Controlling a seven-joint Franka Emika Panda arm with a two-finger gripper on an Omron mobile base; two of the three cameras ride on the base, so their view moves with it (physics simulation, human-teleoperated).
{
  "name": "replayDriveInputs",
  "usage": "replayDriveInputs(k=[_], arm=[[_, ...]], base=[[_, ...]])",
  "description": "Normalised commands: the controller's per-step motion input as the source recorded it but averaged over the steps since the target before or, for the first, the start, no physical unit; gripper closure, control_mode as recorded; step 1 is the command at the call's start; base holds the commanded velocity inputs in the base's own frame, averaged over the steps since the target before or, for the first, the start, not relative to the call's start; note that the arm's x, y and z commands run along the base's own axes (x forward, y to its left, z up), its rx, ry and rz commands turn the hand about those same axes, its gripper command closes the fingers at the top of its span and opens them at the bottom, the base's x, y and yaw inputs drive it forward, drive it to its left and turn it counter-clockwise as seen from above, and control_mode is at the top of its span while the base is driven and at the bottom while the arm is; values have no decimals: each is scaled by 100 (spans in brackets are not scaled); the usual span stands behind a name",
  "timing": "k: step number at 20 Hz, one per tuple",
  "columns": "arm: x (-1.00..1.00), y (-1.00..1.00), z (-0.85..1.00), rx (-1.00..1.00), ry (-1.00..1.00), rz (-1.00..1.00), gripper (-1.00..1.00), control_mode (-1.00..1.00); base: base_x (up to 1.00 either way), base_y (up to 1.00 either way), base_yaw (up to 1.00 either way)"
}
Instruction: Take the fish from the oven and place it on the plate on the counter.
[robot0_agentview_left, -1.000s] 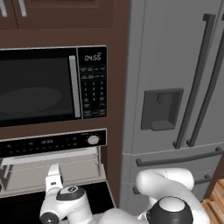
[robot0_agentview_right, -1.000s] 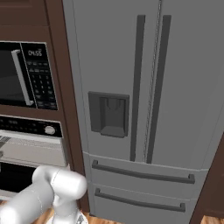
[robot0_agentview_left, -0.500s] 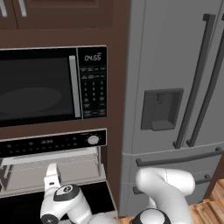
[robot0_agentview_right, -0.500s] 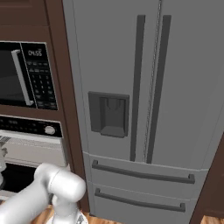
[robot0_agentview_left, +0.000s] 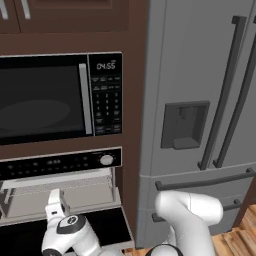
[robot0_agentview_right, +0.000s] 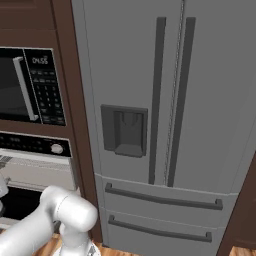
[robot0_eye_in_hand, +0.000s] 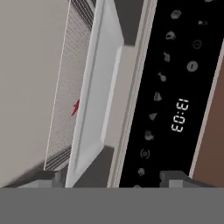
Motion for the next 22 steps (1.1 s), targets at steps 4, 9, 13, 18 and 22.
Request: replayDriveInputs(k=[4, 9, 13, 18, 22], arm=[[-2, 19, 28, -48, 0, -5, -100, -100], [0, 0, 9, -57, 0, -4, -100, -100], [4, 2, 0, -47, 9, 0, -100, -100], [47, 0, -7, -12, 37, 4, -100, -100], [37, 0, -39, -7, 19, 13, -100, -100]], base=[[0, 0, 0], [0, 0, 0], [0, 0, 0], [0, 0, 0], [0, 0, 0]])
